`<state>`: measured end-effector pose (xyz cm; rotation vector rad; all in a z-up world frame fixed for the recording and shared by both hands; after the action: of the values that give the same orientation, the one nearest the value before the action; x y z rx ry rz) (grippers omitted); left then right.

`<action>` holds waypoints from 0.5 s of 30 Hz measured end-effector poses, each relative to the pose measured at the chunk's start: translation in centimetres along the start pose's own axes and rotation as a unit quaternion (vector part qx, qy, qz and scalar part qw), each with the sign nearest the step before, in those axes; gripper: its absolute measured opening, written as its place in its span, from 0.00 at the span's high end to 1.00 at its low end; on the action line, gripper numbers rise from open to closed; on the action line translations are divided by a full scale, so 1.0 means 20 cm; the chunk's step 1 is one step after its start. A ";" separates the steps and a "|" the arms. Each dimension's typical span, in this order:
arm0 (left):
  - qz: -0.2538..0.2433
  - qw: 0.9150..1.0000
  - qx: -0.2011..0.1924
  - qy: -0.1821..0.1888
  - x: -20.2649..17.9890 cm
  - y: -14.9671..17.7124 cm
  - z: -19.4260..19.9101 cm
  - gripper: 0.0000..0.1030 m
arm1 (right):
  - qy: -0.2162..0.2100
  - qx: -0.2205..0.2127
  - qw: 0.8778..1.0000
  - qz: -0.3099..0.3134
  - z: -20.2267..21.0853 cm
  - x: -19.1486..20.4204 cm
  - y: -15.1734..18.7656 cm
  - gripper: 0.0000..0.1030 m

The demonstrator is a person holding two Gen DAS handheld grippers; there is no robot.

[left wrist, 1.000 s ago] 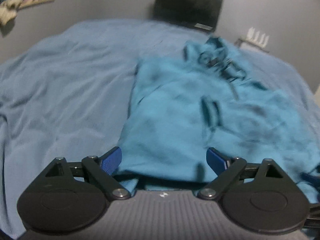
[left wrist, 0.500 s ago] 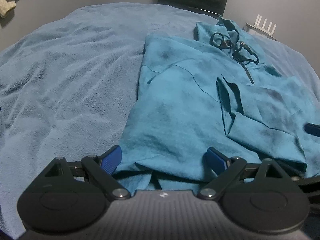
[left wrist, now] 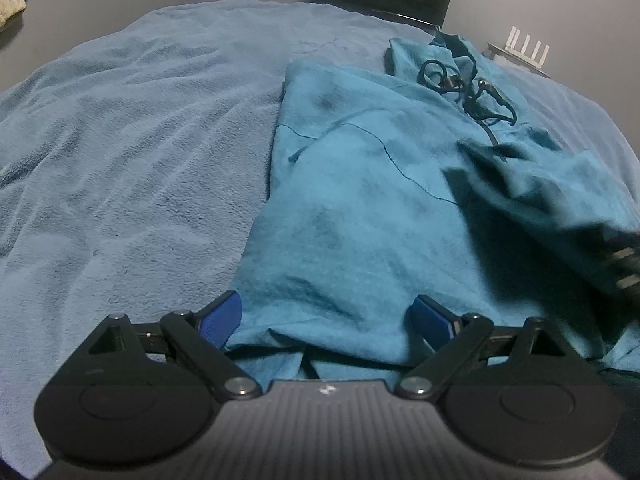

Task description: Fold large clothes

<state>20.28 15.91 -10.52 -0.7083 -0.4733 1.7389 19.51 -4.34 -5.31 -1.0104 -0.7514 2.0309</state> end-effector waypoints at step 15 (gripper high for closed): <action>-0.015 1.000 -0.001 -0.016 -0.02 0.01 0.00 0.11 | -0.022 0.004 0.903 -0.428 0.31 -0.90 0.81 0.47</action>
<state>20.18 15.42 -10.56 -0.6720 -0.5054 1.7241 16.23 -29.01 -7.04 -0.4778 -0.9881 1.2791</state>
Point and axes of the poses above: each gripper's, at about its wrist camera, not at the fingertips, and z roughly against the way its jaws point, x to its left, y to its underside, the point moved 9 cm from there along -z, roughly the way its jaws point, and after that the axes turned 6 degrees about z, right-handed, at the moved point
